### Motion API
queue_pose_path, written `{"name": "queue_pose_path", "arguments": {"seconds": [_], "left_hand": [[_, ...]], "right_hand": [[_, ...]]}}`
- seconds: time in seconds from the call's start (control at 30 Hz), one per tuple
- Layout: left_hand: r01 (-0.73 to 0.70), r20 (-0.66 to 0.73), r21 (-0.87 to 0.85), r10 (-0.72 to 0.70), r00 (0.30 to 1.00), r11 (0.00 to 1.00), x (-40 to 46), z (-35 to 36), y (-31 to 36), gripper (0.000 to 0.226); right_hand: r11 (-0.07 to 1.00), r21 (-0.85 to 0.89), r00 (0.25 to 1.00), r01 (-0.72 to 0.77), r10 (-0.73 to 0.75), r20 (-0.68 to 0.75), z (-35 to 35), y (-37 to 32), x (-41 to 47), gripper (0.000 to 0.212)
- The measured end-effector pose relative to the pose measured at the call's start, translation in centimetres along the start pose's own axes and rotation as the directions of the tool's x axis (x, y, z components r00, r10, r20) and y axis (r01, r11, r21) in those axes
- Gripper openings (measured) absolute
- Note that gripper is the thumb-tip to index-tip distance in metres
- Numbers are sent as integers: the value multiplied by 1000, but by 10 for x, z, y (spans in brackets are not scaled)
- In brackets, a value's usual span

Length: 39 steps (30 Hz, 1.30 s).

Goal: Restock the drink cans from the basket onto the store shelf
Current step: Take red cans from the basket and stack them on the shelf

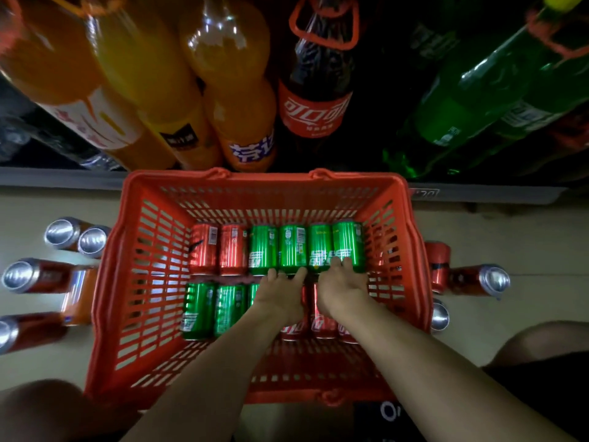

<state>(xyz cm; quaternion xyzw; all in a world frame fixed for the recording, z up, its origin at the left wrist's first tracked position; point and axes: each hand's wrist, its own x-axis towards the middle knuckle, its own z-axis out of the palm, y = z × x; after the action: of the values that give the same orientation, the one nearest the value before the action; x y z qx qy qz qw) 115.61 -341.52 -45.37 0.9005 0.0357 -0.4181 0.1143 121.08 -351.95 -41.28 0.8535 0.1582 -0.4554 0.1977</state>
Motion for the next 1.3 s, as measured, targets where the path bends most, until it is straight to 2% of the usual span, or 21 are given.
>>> {"name": "queue_pose_path", "arguments": {"seconds": [0.2, 0.33, 0.47, 0.57, 0.73, 0.83, 0.9, 1.0, 1.07, 1.1, 1.13, 1.2, 1.3], "left_hand": [[20, 23, 55, -21, 1000, 998, 2, 8, 7, 78], [42, -19, 33, -42, 999, 999, 3, 13, 7, 76], [56, -23, -76, -58, 998, 996, 5, 10, 8, 69], [48, -21, -133, -51, 998, 990, 6, 13, 6, 67], [7, 20, -391, 1, 1000, 920, 7, 15, 5, 53], [7, -27, -527, -25, 999, 850, 4, 17, 5, 51], [52, -30, -590, -86, 996, 805, 2, 17, 3, 64], [151, 49, -694, -163, 985, 704, 4, 15, -1, 89], [184, 104, -734, -159, 982, 654, 4, 16, -1, 103], [168, 108, -744, -131, 985, 647, 4, 17, -1, 100], [141, 98, -756, -104, 990, 639, 7, 21, -3, 94], [90, 70, -788, -56, 996, 609, 12, 30, -6, 84], [53, 55, -856, -11, 998, 515, 10, 34, -8, 71]], "right_hand": [[994, -34, 990, -108, 104, -100, 15, -2, 4, 43], [990, 42, 984, -132, 136, -115, 18, 3, 5, 53], [955, 262, 986, -141, 158, -46, 16, 5, 3, 72], [932, 333, 987, -145, 158, -11, 15, 6, 3, 77], [909, 379, 982, -172, 187, -3, 16, 12, 7, 60], [905, 401, 984, -141, 173, -46, 20, 16, 4, 52], [843, 518, 980, -145, 195, -44, 25, 19, 4, 67], [616, 776, 969, -138, 245, -23, 36, 21, 1, 90], [488, 861, 962, -143, 273, 5, 44, 25, -1, 102], [448, 881, 963, -155, 269, 33, 48, 27, 0, 105], [426, 889, 965, -168, 255, 60, 50, 28, 0, 101], [413, 893, 970, -182, 222, 95, 51, 30, 4, 76], [367, 917, 983, -157, 145, 110, 46, 38, 4, 47]]}}
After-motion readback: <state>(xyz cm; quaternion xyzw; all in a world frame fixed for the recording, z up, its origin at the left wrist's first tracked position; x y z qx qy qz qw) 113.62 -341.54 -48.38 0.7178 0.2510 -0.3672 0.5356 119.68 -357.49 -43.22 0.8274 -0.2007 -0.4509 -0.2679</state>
